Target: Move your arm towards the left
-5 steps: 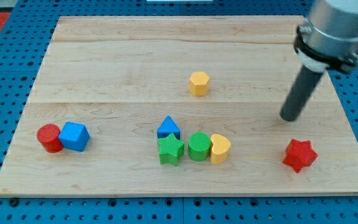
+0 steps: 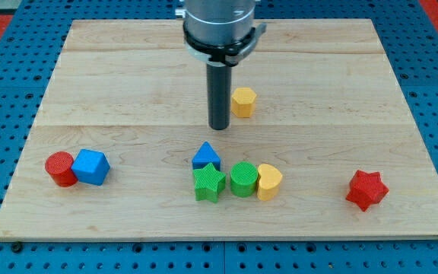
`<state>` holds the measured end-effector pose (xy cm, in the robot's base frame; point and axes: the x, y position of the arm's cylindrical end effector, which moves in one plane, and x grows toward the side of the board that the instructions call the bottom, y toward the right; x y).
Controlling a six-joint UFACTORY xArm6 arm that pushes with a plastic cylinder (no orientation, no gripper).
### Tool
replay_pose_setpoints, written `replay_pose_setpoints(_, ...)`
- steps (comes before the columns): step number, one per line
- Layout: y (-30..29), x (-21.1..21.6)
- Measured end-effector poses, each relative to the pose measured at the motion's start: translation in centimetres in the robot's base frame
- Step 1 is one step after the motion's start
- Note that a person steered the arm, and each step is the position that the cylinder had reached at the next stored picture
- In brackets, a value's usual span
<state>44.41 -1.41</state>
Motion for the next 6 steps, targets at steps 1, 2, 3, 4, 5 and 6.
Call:
replay_pose_setpoints(1,-4.8,0.0)
replay_pose_setpoints(2,-9.5,0.0)
replay_pose_setpoints(3,-13.2,0.1)
replay_pose_setpoints(4,-15.6,0.1)
replay_pose_setpoints(5,-18.6,0.9)
replay_pose_setpoints(6,-22.8,4.5)
